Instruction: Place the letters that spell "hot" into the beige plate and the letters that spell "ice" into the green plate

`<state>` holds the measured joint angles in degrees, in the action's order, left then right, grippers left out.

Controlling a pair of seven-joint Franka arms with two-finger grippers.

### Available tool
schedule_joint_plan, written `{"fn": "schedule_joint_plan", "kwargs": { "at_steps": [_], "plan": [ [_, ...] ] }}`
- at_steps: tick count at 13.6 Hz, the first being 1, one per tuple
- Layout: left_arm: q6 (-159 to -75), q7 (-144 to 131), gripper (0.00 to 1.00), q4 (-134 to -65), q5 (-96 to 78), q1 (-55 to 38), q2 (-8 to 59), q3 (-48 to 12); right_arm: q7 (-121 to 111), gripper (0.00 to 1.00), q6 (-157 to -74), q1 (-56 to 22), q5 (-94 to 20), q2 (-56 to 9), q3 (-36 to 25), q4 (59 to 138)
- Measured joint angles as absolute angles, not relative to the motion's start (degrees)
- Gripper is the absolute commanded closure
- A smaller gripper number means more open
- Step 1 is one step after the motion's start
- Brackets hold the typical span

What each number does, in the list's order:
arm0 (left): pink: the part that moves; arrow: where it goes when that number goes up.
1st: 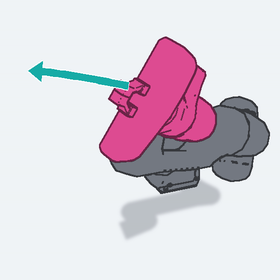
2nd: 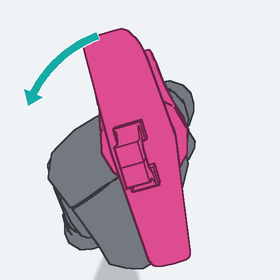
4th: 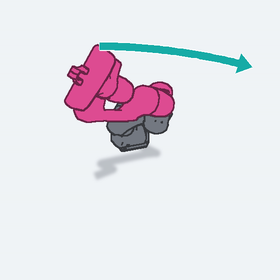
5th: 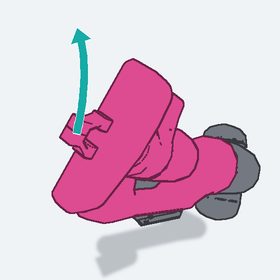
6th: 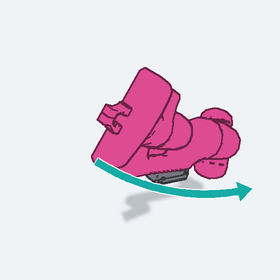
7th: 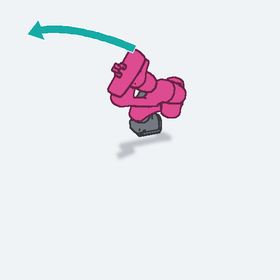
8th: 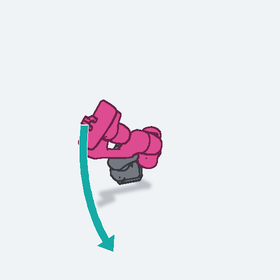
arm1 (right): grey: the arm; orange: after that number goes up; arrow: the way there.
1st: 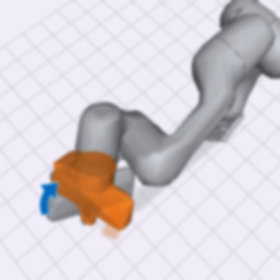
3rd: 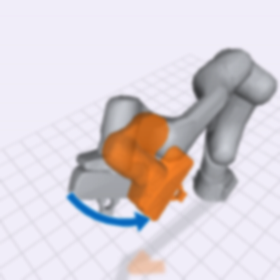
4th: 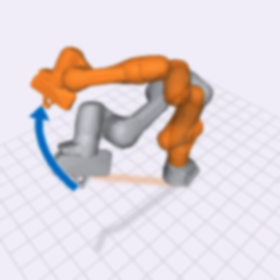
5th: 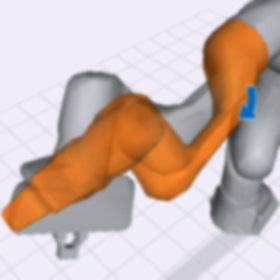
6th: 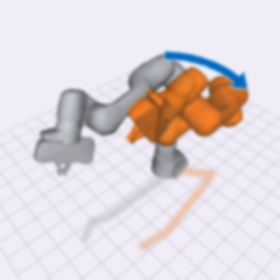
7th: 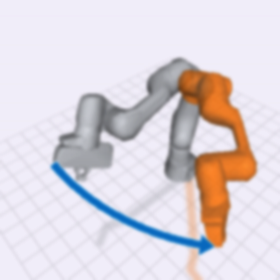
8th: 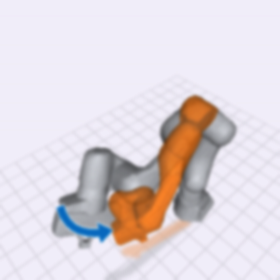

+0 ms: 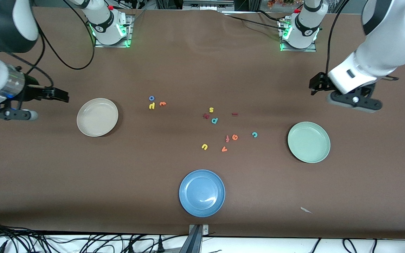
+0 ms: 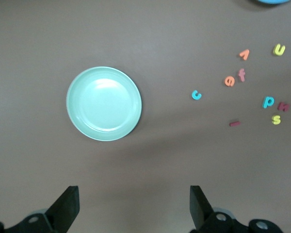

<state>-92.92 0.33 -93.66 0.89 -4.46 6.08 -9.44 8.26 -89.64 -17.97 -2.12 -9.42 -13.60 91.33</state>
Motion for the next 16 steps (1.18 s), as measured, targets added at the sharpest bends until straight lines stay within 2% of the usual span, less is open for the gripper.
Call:
{"fn": "schedule_joint_plan", "kwargs": {
  "at_steps": [4, 8, 12, 16],
  "plan": [
    [-93.8, 0.4, 0.00, -93.3, 0.9, -8.7, 14.0, -10.3, 16.7, 0.00, -90.6, -24.6, -2.4, -11.1, -13.2, 91.4],
    [-100.5, 2.5, 0.00, -91.2, 0.9, -11.7, 23.1, -10.9, 21.5, 0.01, -97.4, -29.9, -4.9, -16.1, -13.0, 93.6],
    [-110.2, 3.2, 0.00, -91.2, 0.9, -13.0, 31.4, -11.0, 23.9, 0.01, -107.8, -34.4, -5.6, -20.0, -12.9, 101.0],
    [-115.4, 3.6, 0.03, -91.5, 0.9, -13.1, 37.2, -11.0, 25.6, 0.01, -120.6, -36.9, -5.9, -21.0, -10.7, 112.6]
  ]
}}
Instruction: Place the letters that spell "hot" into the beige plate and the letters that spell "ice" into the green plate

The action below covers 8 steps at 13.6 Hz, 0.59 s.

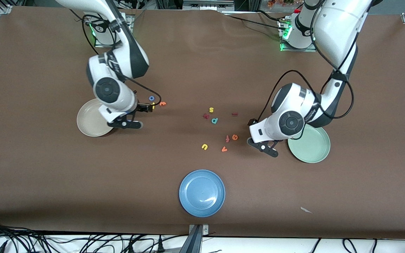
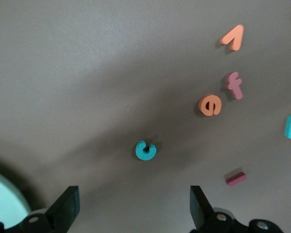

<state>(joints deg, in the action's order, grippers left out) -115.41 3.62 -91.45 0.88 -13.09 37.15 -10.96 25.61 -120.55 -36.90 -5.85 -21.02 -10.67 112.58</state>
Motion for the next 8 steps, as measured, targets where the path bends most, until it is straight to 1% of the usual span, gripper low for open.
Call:
{"fn": "schedule_joint_plan", "kwargs": {
  "at_steps": [3, 4, 6, 7, 8],
  "plan": [
    [-119.1, 3.7, 0.06, -93.3, 0.9, -13.1, 38.1, -11.0, 29.3, 0.02, -130.6, -37.2, -5.9, -21.8, -7.4, 119.9],
    [-120.9, 3.7, 0.06, -94.3, 0.9, -13.1, 38.1, -11.0, 30.9, 0.15, -133.2, -37.2, -5.9, -22.4, -6.3, 121.4],
    [-125.4, 3.8, 0.07, -96.7, 0.9, -13.1, 38.3, -11.0, 32.7, 0.25, -136.4, -37.3, -5.9, -23.6, -4.9, 122.8],
    [-127.4, 3.8, 0.11, -97.8, 0.9, -13.1, 38.7, -11.0, 32.8, 0.35, -136.8, -37.3, -5.9, -24.0, -4.8, 123.0],
    [-128.7, 3.8, 0.15, -98.4, 0.9, -13.1, 39.2, -11.0, 32.7, 0.39, -136.9, -37.3, -5.9, -24.3, -4.9, 123.1]
  ]
}}
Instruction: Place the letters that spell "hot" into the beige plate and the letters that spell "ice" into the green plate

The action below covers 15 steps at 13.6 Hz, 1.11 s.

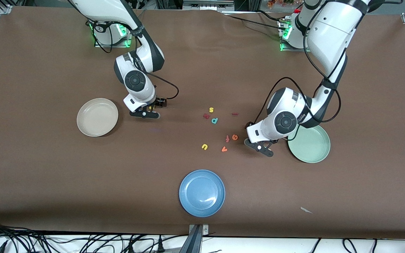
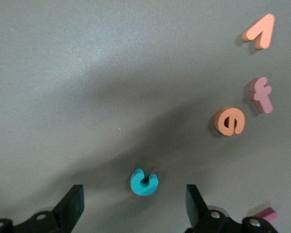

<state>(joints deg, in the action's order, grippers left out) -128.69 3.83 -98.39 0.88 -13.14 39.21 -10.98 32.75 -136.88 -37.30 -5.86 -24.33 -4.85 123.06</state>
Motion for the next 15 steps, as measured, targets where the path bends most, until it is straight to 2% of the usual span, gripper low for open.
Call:
{"fn": "schedule_joint_plan", "kwargs": {
  "at_steps": [1, 4, 5, 9, 10, 11, 12, 13, 14, 15],
  "plan": [
    [-129.4, 3.9, 0.15, -98.8, 0.9, -13.3, 39.6, -11.0, 32.6, 0.45, -136.9, -37.3, -5.9, -24.5, -4.9, 123.1],
    [-130.6, 3.8, 0.19, -99.2, 0.9, -15.0, 39.8, -11.1, 32.0, 0.45, -137.7, -37.3, -5.9, -24.5, -4.9, 123.2],
    [-131.2, 3.8, 0.25, -99.5, 0.9, -15.2, 39.8, -11.1, 31.5, 0.45, -139.1, -37.3, -5.9, -24.5, -4.9, 123.7],
    [-132.1, 3.9, 0.27, -100.3, 2.0, -15.2, 39.8, -10.8, 29.0, 0.46, -142.5, -37.2, -5.9, -24.5, -5.1, 125.8],
    [-132.2, 3.9, 0.34, -100.4, 2.1, -15.2, 39.8, -10.8, 28.7, 0.52, -142.5, -37.1, -5.9, -24.5, -5.3, 125.8],
    [-132.2, 3.9, 0.40, -100.5, 2.2, -15.3, 39.8, -10.8, 28.5, 0.67, -142.6, -37.1, -5.9, -24.5, -5.3, 125.8],
    [-132.3, 4.0, 0.57, -100.5, 2.8, -15.3, 39.8, -10.8, 28.5, 0.73, -142.6, -37.0, -5.9, -24.5, -5.3, 125.8],
    [-132.3, 4.0, 0.76, -100.5, 4.0, -15.3, 39.8, -10.8, 28.4, 0.76, -142.6, -37.0, -5.9, -24.5, -5.3, 125.8],
    [-132.3, 4.0, 0.88, -100.5, 5.2, -15.3, 39.7, -10.8, 28.4, 0.76, -142.6, -37.0, -5.9, -24.5, -5.3, 125.8],
    [-132.3, 4.0, 0.91, -100.5, 5.7, -15.2, 39.7, -10.7, 28.4, 0.81, -142.6, -37.0, -5.9, -24.5, -5.3, 125.8]
  ]
}}
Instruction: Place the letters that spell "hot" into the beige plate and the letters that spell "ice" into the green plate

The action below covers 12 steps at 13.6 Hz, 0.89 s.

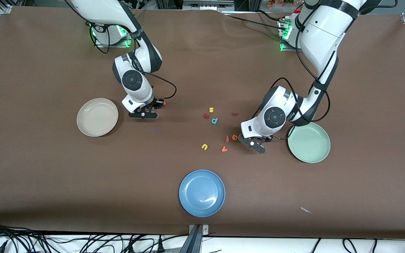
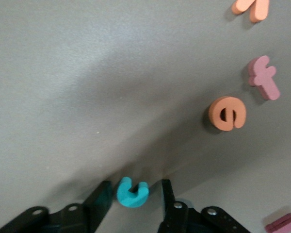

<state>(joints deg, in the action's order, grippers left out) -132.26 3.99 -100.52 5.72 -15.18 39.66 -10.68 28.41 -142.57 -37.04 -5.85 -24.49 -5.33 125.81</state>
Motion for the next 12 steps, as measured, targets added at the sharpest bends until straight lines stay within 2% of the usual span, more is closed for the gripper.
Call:
{"fn": "schedule_joint_plan", "kwargs": {
  "at_steps": [2, 3, 7, 12],
  "plan": [
    [-132.2, 4.0, 0.93, -100.6, 5.8, -15.2, 39.1, -10.8, 28.4, 0.96, -142.6, -37.0, -5.9, -24.5, -5.3, 125.8],
    [-132.2, 4.0, 0.93, -100.7, 5.8, -15.2, 39.2, -10.8, 28.4, 0.99, -142.6, -37.0, -5.9, -24.5, -5.3, 125.8],
    [-130.1, 4.0, 0.93, -100.3, 5.8, -15.0, 37.9, -10.5, 29.0, 1.00, -139.7, -37.1, -5.9, -24.0, -6.0, 124.9],
    [-123.1, 6.4, 0.91, -100.0, 5.9, -9.1, 31.4, -9.7, 25.2, 1.00, -117.7, -36.9, -5.8, -19.9, -14.0, 114.2]
  ]
}}
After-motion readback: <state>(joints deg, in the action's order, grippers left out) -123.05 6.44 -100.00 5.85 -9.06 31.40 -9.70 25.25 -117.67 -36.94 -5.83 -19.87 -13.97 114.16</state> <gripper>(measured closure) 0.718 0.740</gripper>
